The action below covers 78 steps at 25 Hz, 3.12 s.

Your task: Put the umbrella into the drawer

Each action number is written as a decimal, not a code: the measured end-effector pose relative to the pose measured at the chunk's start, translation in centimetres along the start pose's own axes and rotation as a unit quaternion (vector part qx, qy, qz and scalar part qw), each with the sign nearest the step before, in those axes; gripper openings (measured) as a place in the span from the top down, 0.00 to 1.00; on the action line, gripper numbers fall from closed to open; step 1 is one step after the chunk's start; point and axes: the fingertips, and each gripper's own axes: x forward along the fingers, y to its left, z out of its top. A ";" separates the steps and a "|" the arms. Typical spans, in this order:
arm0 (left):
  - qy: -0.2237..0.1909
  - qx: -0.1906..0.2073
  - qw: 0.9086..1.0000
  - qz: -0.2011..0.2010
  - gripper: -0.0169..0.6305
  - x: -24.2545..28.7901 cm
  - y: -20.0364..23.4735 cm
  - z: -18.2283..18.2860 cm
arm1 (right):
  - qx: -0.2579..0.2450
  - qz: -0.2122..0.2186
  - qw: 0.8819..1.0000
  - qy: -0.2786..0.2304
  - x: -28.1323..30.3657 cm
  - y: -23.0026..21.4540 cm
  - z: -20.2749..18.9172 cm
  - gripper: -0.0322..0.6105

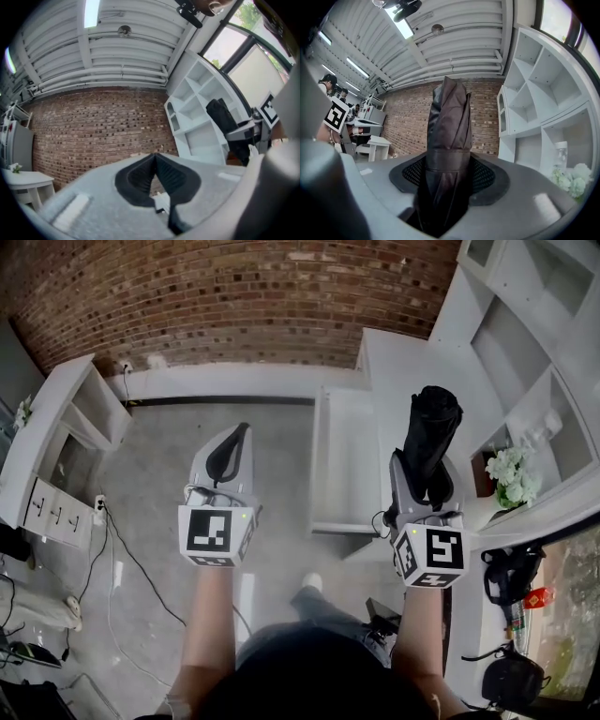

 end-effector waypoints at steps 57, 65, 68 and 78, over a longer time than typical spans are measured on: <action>0.186 -0.110 0.968 -0.125 0.98 25.6 2.6 -24.4 | 0.171 0.028 0.868 0.465 25.5 0.8 -40.1 0.56; 0.195 -0.103 0.966 -0.132 0.98 27.0 3.0 -26.1 | 0.170 0.055 0.820 0.543 25.9 2.8 -45.7 0.56; 0.197 -0.102 0.966 -0.134 0.98 27.3 3.2 -26.6 | 0.180 0.052 0.803 0.565 26.0 3.2 -47.3 0.56; 0.216 -0.100 0.959 -0.153 0.98 27.8 3.3 -28.5 | 0.223 0.002 0.743 0.631 25.8 3.0 -51.1 0.54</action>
